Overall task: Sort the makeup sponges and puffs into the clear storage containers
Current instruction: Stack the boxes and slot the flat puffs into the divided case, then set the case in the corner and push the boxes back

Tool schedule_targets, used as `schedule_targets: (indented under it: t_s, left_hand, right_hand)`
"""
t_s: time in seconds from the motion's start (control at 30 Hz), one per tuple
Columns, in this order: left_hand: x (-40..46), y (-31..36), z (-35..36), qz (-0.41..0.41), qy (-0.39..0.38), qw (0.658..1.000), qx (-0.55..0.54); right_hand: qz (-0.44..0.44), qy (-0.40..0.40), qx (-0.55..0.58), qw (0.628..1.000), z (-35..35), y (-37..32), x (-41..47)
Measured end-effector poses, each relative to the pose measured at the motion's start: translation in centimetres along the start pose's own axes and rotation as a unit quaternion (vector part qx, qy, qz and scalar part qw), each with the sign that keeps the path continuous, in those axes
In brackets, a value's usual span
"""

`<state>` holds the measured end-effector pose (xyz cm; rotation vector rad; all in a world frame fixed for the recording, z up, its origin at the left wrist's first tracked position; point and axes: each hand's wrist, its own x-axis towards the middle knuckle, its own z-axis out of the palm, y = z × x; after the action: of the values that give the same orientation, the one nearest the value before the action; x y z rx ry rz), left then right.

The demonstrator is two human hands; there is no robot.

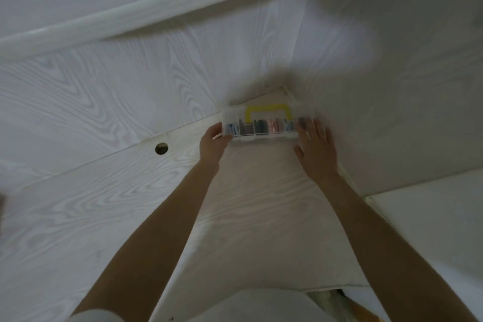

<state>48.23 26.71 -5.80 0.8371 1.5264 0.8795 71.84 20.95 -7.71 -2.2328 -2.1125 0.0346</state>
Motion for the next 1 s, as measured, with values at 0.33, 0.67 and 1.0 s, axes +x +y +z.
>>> schedule_targets:
  t_s: [0.33, 0.67, 1.0]
  left_hand:
    - [3.4, 1.5, 3.4, 0.061, -0.004, 0.988, 0.139]
    - [1.6, 3.2, 12.6, 0.029, -0.138, 0.979, 0.148]
    - [-0.6, 3.3, 6.6, 0.041, -0.174, 0.966, 0.188]
  right_hand:
    - [-0.030, 0.093, -0.023, 0.995, -1.5, 0.4, -2.0]
    - [0.001, 0.036, 0.063, 0.997, 0.4, 0.9, -0.7]
    - [0.040, 0.025, 0.060, 0.997, -2.4, -1.7, -0.7]
